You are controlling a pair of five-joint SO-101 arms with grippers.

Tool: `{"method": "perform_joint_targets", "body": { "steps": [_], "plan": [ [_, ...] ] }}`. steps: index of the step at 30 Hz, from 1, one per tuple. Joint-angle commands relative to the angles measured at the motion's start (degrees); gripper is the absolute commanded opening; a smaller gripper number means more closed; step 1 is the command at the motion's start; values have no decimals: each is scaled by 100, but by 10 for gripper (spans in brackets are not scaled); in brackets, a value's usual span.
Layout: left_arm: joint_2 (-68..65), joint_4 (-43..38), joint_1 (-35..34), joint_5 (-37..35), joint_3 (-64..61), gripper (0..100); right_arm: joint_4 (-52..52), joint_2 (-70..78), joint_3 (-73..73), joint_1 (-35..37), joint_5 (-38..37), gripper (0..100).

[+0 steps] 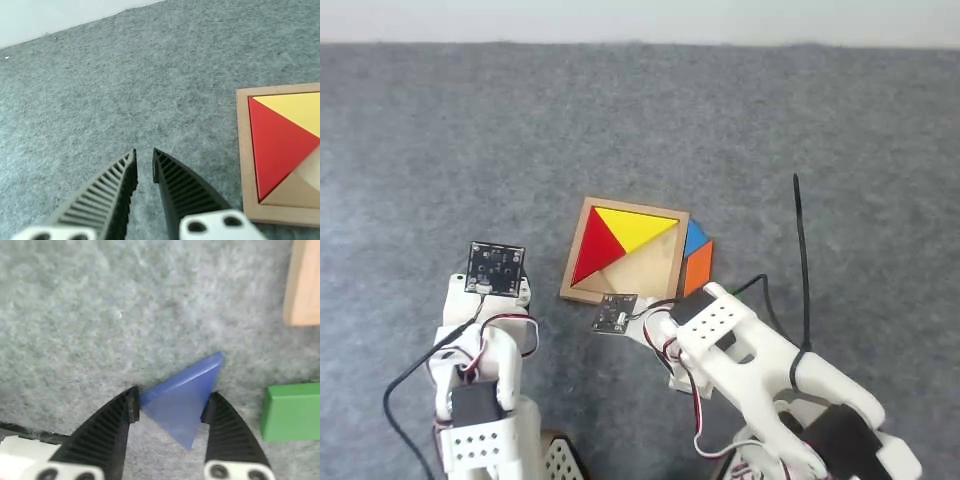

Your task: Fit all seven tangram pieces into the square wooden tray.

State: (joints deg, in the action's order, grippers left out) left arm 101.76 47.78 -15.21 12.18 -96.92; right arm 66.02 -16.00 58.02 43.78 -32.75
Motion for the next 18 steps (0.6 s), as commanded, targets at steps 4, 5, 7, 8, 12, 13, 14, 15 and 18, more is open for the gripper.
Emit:
{"method": "perform_joint_targets", "body": {
  "steps": [4, 5, 7, 8, 12, 13, 14, 15, 18],
  "plan": [
    [70, 18, -53, 53, 189, 55, 822, 40, -615, -4, -149, 101],
    [70, 18, -53, 53, 189, 55, 936, 40, -738, -4, -281, 101],
    [70, 18, -53, 53, 189, 55, 1270, 40, -1029, -4, -659, 101],
    [70, 18, -53, 53, 189, 55, 1455, 40, -1196, -4, -800, 101],
    [70, 18, -53, 53, 189, 55, 2176, 40, -1837, -4, -1336, 101],
    [70, 18, -53, 53, 189, 55, 2299, 40, -1969, -4, -1503, 101],
    [70, 18, -62, 53, 189, 55, 2396, 40, -2110, -4, -1635, 101],
    [70, 18, -88, 44, 198, 55, 2475, 40, -2251, -4, -1714, 101],
    [70, 0, -281, 18, 198, 55, 2598, 40, -2681, -4, -2101, 101]
  ]
}}
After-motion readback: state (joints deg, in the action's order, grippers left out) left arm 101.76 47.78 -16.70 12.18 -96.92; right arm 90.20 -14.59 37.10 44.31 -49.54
